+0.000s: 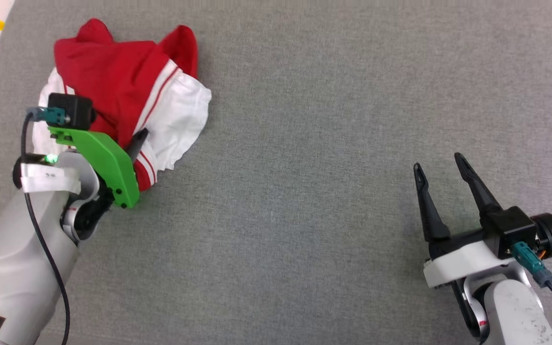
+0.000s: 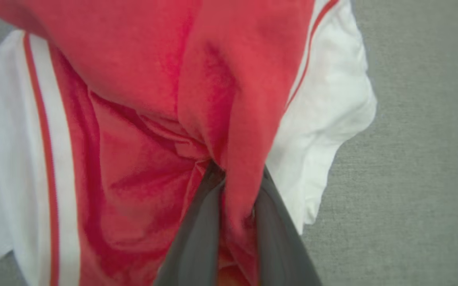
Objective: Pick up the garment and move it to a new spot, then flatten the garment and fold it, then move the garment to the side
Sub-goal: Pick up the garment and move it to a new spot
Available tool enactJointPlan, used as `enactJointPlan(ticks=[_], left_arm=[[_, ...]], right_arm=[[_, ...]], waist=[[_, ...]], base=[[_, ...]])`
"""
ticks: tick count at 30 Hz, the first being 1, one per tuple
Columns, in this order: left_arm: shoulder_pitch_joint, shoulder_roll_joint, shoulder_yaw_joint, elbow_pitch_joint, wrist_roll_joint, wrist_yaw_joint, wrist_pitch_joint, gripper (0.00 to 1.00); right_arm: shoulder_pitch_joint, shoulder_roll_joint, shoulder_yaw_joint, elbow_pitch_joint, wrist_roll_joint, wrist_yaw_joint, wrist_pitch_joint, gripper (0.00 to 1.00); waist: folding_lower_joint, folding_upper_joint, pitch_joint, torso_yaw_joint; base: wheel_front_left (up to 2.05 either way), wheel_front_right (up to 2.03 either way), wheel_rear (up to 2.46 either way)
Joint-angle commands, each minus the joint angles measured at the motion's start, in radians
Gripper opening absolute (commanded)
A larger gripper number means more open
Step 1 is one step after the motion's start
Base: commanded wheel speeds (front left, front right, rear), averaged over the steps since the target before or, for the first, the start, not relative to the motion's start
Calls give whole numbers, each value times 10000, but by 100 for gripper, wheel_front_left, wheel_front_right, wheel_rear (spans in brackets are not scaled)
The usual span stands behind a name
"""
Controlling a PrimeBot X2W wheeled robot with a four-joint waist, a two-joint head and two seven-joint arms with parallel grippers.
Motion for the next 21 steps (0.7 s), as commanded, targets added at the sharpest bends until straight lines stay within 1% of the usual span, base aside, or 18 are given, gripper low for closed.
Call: enactJointPlan(ticks=[1,4,6,11,16,21], left_arm=[[216,-131,-109,-213,-69,-53,-146,0],[409,-225,-226,-557,37,-38,-433,0],[500,-333,-305,-726,140,49,-585,0],[707,-830,-536,-1179,255,310,-760,0],[837,-1639,-880,-1567,378,666,-855,0],[891,-2767,-1309,-1476,532,1003,-1071,0]], right_arm=[[234,0,-55,62,89,-6,-32,100],[478,9,-84,135,176,-6,-32,100],[604,12,-74,159,325,-6,-32,100],[836,14,-104,159,545,-6,-32,100],[1021,15,-405,79,585,-6,-32,100],[1024,15,-921,12,558,-6,-32,100]], waist=[[-1,-1,-927,-173],[-1,-1,-1480,-305],[-1,-1,-1812,-414],[-1,-1,-2391,-780],[-1,-1,-2716,-1270],[-1,-1,-2758,-1894]], base=[[0,0,0],[0,0,0],[0,0,0],[0,0,0],[0,0,0],[0,0,0]])
